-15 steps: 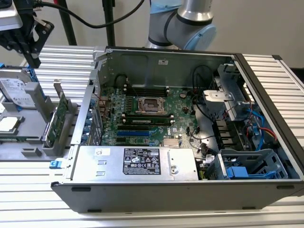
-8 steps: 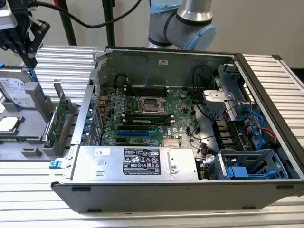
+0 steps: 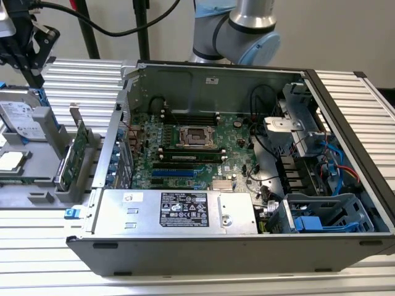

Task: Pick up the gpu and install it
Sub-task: 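Reach for the gpu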

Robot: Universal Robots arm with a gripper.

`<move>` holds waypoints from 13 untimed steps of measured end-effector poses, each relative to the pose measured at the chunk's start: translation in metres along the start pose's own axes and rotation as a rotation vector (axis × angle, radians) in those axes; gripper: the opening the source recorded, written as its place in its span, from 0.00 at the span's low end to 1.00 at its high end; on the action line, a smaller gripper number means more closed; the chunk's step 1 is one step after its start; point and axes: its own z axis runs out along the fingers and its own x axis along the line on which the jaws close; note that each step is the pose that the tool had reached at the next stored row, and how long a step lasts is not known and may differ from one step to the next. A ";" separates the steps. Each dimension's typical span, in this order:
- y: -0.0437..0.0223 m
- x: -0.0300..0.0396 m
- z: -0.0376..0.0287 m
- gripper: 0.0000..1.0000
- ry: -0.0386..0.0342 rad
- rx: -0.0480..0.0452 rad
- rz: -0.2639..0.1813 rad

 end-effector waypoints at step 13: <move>-0.0106 0.0005 -0.0006 0.00 0.0001 -0.0009 0.000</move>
